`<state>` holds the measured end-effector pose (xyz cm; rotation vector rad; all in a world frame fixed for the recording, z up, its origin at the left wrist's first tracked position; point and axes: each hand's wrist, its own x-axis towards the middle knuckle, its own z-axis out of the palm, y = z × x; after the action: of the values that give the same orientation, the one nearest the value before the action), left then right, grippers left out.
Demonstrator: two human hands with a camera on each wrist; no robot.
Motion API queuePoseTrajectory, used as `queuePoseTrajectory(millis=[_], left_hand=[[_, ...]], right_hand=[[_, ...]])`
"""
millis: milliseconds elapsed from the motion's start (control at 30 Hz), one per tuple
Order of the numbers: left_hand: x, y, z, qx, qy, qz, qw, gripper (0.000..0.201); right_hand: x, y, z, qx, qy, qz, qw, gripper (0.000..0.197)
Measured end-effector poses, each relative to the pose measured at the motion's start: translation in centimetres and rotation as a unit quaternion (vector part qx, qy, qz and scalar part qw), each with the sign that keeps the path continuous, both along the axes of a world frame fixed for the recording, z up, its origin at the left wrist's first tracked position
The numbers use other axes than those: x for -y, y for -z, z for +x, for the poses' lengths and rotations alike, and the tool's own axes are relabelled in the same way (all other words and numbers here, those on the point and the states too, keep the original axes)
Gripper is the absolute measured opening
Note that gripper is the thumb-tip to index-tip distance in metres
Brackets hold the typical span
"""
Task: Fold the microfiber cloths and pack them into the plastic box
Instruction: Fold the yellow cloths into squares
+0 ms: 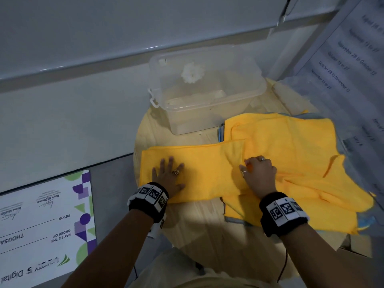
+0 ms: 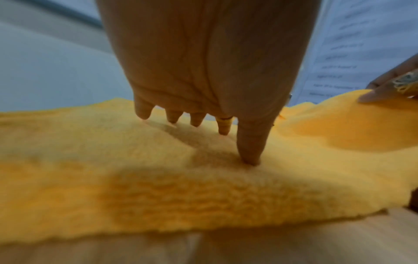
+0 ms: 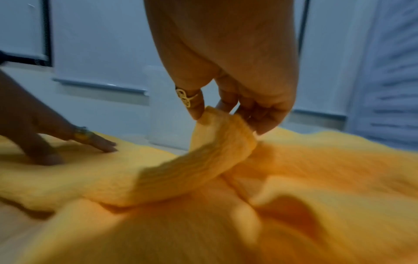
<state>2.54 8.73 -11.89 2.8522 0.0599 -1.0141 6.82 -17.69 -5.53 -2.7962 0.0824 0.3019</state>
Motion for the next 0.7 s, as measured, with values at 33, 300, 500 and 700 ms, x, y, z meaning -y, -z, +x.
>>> queuePoseTrajectory(millis=[33, 300, 500, 700], left_hand=[[0.4, -0.2, 0.2, -0.002, -0.001, -0.005, 1.000, 0.073], [1.6, -2.4, 2.0, 0.111, -0.306, -0.350, 0.878, 0.047], [2.6, -1.9, 2.6, 0.012, -0.309, -0.371, 0.876, 0.060], [2.3, -0.5, 1.8, 0.069, -0.280, -0.372, 0.882, 0.076]], right_hand=[[-0.9, -0.3, -0.3, 0.012, -0.022, 0.017, 1.000, 0.029], [-10.0, -0.1, -2.0, -0.074, -0.112, 0.077, 0.988, 0.028], [-10.8, 2.3, -3.2, -0.224, -0.160, 0.164, 0.947, 0.047], [-8.6, 3.4, -4.3, -0.134, -0.153, 0.217, 0.955, 0.035]])
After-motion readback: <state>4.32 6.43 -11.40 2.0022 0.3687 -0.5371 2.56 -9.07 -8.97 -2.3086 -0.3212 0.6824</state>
